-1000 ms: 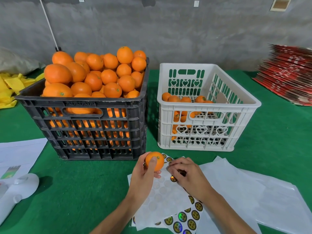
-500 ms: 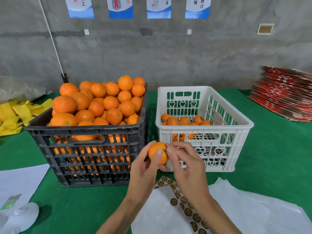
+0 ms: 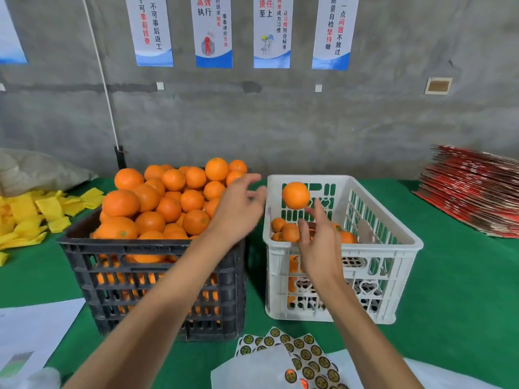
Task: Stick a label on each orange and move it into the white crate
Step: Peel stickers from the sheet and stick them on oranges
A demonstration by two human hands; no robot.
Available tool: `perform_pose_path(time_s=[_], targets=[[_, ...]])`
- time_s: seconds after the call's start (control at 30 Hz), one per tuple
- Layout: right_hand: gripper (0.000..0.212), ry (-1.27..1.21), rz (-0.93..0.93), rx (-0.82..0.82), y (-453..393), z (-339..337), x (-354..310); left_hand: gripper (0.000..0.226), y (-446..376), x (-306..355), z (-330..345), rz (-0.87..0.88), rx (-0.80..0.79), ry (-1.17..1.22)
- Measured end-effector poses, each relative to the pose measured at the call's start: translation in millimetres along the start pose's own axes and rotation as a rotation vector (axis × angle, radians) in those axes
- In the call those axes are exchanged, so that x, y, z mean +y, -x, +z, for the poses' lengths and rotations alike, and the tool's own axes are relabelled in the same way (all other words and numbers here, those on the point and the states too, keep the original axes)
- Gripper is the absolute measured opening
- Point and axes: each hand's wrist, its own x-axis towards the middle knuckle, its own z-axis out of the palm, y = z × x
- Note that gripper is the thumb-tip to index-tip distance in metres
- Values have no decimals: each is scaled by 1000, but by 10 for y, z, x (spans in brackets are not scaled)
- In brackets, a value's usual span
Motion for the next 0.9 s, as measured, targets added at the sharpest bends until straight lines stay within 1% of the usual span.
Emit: perform_pose_path(time_s=[0.03,0.07,0.1,0.13,0.2,0.23,0.27,0.4,0.47,0.57,0.6,0.67,0.73,0.77,0.83,0.9], targets=[[50,-44,11,-22,28,5,27,37,-175,-121,-63,-19,42,-142],[53,-71,10,-38,82,3,50,41,-337,-259,-134,-61,19,-289],[54,-81,1,-50,147,5,68,47,-479,-413,-196,-122,-67,-439],[54,-82,-11,-59,208,7,77,53,-593,-564,-240,-189,-193,-598],[52,-78,-32,-59,271,26,98,59,-731,-758,-276,-280,-451,-890],[50,-73,-40,-58,277,40,113,59,-774,-809,-275,-289,-522,-973],[49,-69,-45,-56,272,48,124,59,-814,-843,-266,-286,-552,-1011],[47,-61,-56,-44,265,58,155,59,-927,-918,-219,-257,-538,-1101],[46,-62,-78,-51,280,57,183,56,-916,-919,-199,-201,-500,-1100],[46,-44,-109,-63,236,54,233,57,-865,-744,-247,-74,-327,-1026],[46,-40,-105,-66,229,53,231,59,-816,-659,-267,-20,-248,-955],[45,-46,-115,-56,238,53,168,63,-625,-502,-292,101,-77,-734],[41,-37,-226,14,271,44,51,63,-290,-360,-288,260,70,-505],[41,-34,-290,55,298,49,-9,62,-90,-312,-272,351,113,-408],[45,-39,-351,98,391,68,-102,59,335,-265,-205,518,133,-269],[54,-70,-381,81,537,75,-136,58,722,-294,-105,622,137,-225]])
